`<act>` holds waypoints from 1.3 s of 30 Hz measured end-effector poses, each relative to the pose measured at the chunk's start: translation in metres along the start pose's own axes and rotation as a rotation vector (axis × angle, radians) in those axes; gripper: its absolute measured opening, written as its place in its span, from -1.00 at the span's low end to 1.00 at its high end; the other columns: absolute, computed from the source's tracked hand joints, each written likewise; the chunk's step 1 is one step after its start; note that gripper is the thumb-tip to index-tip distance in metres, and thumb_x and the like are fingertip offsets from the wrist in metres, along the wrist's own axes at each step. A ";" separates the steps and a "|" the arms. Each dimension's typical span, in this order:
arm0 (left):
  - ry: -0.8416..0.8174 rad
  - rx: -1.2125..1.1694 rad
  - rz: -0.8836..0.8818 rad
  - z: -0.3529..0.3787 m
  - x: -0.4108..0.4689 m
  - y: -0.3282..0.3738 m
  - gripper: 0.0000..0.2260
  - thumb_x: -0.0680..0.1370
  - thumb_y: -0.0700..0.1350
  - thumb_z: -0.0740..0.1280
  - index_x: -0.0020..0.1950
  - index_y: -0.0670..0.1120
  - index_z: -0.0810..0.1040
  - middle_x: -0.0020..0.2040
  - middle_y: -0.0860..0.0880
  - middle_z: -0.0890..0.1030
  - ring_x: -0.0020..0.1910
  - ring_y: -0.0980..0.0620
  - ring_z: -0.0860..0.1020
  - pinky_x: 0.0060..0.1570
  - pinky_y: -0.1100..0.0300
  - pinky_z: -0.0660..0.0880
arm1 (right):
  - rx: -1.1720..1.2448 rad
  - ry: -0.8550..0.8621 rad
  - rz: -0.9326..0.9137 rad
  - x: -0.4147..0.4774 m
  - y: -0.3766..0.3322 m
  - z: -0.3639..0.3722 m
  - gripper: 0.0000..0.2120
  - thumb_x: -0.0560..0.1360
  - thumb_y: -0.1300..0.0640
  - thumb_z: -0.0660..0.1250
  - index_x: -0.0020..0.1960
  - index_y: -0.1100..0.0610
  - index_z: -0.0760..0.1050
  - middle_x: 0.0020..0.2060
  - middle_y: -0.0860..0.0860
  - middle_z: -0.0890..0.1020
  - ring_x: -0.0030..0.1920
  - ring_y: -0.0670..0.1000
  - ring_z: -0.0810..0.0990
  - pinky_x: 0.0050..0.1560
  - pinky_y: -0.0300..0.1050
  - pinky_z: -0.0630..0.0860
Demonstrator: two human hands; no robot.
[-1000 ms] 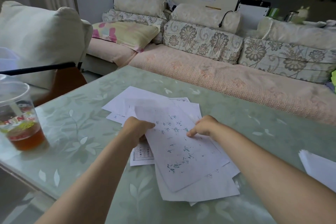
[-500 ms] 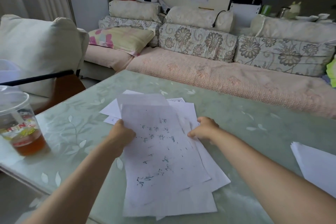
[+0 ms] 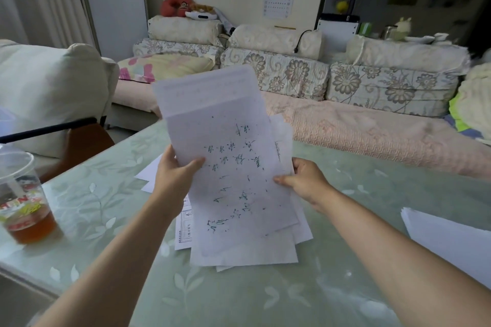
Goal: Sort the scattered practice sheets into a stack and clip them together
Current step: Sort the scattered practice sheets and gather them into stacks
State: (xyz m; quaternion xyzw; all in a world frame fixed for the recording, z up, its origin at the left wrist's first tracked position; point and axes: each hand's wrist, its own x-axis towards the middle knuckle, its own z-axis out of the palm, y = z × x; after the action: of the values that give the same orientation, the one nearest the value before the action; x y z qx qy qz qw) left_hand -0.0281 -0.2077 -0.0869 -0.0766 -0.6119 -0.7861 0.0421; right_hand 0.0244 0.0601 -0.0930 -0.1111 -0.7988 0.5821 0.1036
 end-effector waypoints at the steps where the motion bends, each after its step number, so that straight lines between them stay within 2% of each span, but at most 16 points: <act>1: -0.004 0.018 0.028 0.005 -0.002 0.006 -0.68 0.48 -0.33 0.41 0.16 -0.02 0.55 0.05 -0.03 0.68 0.02 -0.05 0.66 0.04 -0.01 0.59 | -0.013 -0.017 -0.017 -0.004 -0.004 -0.005 -0.75 0.39 0.36 0.52 0.04 0.17 0.65 -0.04 0.05 0.74 -0.04 0.00 0.72 0.07 -0.05 0.63; 3: -0.005 0.017 0.073 0.017 -0.008 0.018 -0.69 0.48 -0.32 0.41 0.16 -0.02 0.56 0.02 0.00 0.70 -0.01 -0.01 0.67 -0.01 0.04 0.60 | -0.028 -0.014 -0.055 -0.013 -0.010 -0.015 -0.74 0.38 0.32 0.55 0.04 0.15 0.64 -0.05 0.01 0.74 -0.03 -0.02 0.72 0.08 -0.06 0.62; 6: -0.016 -0.021 0.130 0.040 -0.021 0.038 -0.72 0.48 -0.31 0.42 0.08 0.02 0.57 -0.05 0.07 0.70 -0.08 0.07 0.68 -0.11 0.18 0.59 | 0.000 0.119 -0.111 -0.029 -0.021 -0.033 -0.75 0.38 0.27 0.56 0.02 0.19 0.61 -0.08 0.03 0.73 -0.04 0.01 0.70 0.05 -0.03 0.62; 8: -0.044 -0.057 0.154 0.053 -0.031 0.048 -0.73 0.48 -0.30 0.42 0.09 0.00 0.57 -0.04 0.06 0.70 -0.07 0.06 0.68 -0.10 0.18 0.59 | 0.013 0.172 -0.150 -0.041 -0.027 -0.046 -0.75 0.39 0.25 0.54 0.04 0.18 0.62 -0.06 0.03 0.73 -0.02 0.01 0.70 0.07 -0.01 0.61; 11: -0.113 -0.025 0.186 0.070 -0.045 0.056 -0.70 0.48 -0.25 0.45 0.14 0.01 0.54 0.00 0.04 0.70 -0.03 0.04 0.68 -0.06 0.11 0.61 | 0.064 0.139 -0.163 -0.060 -0.032 -0.063 -0.64 0.39 0.22 0.56 0.16 0.10 0.61 0.01 -0.05 0.73 0.02 -0.05 0.71 0.09 -0.04 0.63; 13: -0.159 0.083 0.183 0.080 -0.055 0.055 -0.71 0.47 -0.19 0.48 0.10 0.07 0.51 -0.06 0.07 0.70 -0.10 0.07 0.68 -0.12 0.07 0.62 | 0.082 0.144 -0.160 -0.070 -0.031 -0.073 -0.58 0.37 0.21 0.58 0.19 0.10 0.59 0.03 -0.05 0.72 0.01 -0.10 0.70 0.05 -0.12 0.63; 16: -0.215 0.264 0.172 0.096 -0.068 0.049 -0.70 0.47 -0.10 0.48 0.11 0.06 0.47 -0.09 0.10 0.66 -0.17 0.13 0.66 -0.21 0.13 0.61 | 0.090 0.159 -0.157 -0.087 -0.025 -0.085 -0.70 0.41 0.28 0.54 0.10 0.07 0.61 -0.03 -0.09 0.71 -0.08 -0.21 0.69 -0.15 -0.38 0.56; 17: -0.217 0.309 0.176 0.101 -0.071 0.047 -0.71 0.47 -0.09 0.48 0.13 0.07 0.47 -0.07 0.10 0.65 -0.15 0.13 0.64 -0.22 0.18 0.59 | 0.085 0.160 -0.152 -0.091 -0.022 -0.087 -0.75 0.43 0.28 0.52 0.05 0.04 0.62 -0.05 -0.11 0.71 -0.06 -0.20 0.69 -0.15 -0.39 0.54; 19: -0.188 0.358 0.181 0.111 -0.073 0.047 -0.76 0.49 -0.09 0.46 0.11 0.05 0.52 -0.08 0.12 0.64 -0.10 0.10 0.63 -0.23 0.23 0.54 | 0.080 0.203 -0.161 -0.095 -0.022 -0.091 -0.80 0.45 0.27 0.50 -0.02 0.00 0.63 -0.07 -0.12 0.71 0.00 -0.11 0.69 -0.09 -0.30 0.55; 22: -0.162 0.256 0.193 0.121 -0.073 0.054 -0.80 0.49 -0.15 0.45 0.08 0.02 0.56 -0.11 0.13 0.66 -0.11 0.12 0.65 -0.22 0.26 0.55 | 0.118 0.318 -0.239 -0.091 -0.039 -0.100 -0.80 0.43 0.25 0.51 -0.01 0.02 0.64 -0.10 -0.13 0.73 -0.04 -0.12 0.70 -0.02 -0.22 0.57; 25: -0.199 0.143 0.194 0.127 -0.077 0.053 -0.67 0.46 -0.20 0.49 0.16 0.01 0.52 -0.02 0.09 0.67 -0.09 0.17 0.66 -0.17 0.24 0.59 | 0.147 0.275 -0.296 -0.091 -0.051 -0.106 -0.72 0.43 0.28 0.50 0.07 0.00 0.61 -0.05 -0.12 0.73 -0.02 -0.15 0.70 0.00 -0.26 0.61; 28: -0.210 0.163 0.155 0.131 -0.084 0.041 -0.66 0.45 -0.19 0.49 0.11 0.07 0.46 -0.02 0.09 0.65 -0.13 0.21 0.65 -0.28 0.33 0.56 | 0.082 0.227 -0.219 -0.093 -0.035 -0.108 -0.67 0.42 0.26 0.53 0.10 -0.01 0.57 0.00 -0.09 0.72 0.01 -0.11 0.70 0.06 -0.16 0.61; 31: -0.183 0.186 0.135 0.134 -0.087 0.034 -0.71 0.46 -0.16 0.49 0.05 0.07 0.46 -0.05 0.04 0.65 -0.13 0.09 0.66 -0.26 0.20 0.59 | 0.050 0.211 -0.137 -0.099 -0.016 -0.111 -0.67 0.43 0.29 0.49 0.12 0.00 0.56 0.00 -0.09 0.71 0.03 -0.06 0.69 0.04 -0.13 0.60; 35: -0.102 0.191 0.191 0.137 -0.091 0.036 -0.77 0.45 -0.13 0.48 0.01 0.05 0.49 -0.09 0.06 0.64 -0.14 0.12 0.63 -0.21 0.17 0.58 | 0.055 0.261 -0.131 -0.102 -0.017 -0.116 -0.70 0.46 0.30 0.44 0.08 -0.02 0.54 0.00 -0.08 0.70 0.04 -0.06 0.68 0.06 -0.11 0.58; 39: -0.150 0.209 0.164 0.135 -0.094 0.027 -0.74 0.48 -0.14 0.46 0.06 0.06 0.45 -0.04 0.06 0.63 -0.10 0.12 0.63 -0.14 0.11 0.60 | 0.093 0.251 -0.135 -0.106 -0.016 -0.116 -0.63 0.46 0.36 0.41 0.13 -0.02 0.53 0.00 -0.09 0.72 0.02 -0.10 0.69 0.02 -0.18 0.57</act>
State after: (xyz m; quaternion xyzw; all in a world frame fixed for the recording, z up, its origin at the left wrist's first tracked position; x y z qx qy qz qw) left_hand 0.0779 -0.0860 -0.0449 -0.1800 -0.6834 -0.7042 0.0681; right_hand 0.1587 0.1288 -0.0466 -0.1238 -0.7574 0.5918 0.2466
